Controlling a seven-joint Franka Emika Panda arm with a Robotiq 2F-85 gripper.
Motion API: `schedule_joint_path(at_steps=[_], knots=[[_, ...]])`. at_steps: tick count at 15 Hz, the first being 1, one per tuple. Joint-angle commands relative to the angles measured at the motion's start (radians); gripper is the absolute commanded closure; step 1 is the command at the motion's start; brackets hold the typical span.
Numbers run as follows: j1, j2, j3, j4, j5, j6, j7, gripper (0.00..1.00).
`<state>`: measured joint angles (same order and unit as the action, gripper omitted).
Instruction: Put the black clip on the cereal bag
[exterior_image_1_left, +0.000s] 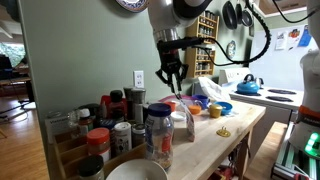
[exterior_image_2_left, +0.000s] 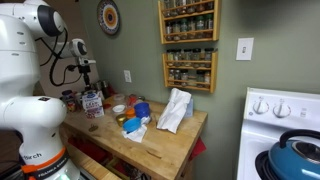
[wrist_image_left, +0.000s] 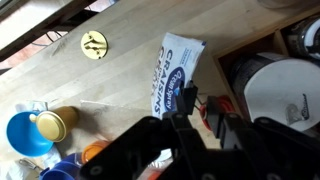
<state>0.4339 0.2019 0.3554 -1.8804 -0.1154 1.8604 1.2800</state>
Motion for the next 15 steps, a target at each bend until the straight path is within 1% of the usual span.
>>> schedule_joint_path(at_steps=[1,15], knots=[[0.018,0.015,-0.016,0.021,-0.013,-0.020,0.050,0.93],[0.018,0.035,-0.019,0.007,-0.004,-0.022,0.055,0.93]])
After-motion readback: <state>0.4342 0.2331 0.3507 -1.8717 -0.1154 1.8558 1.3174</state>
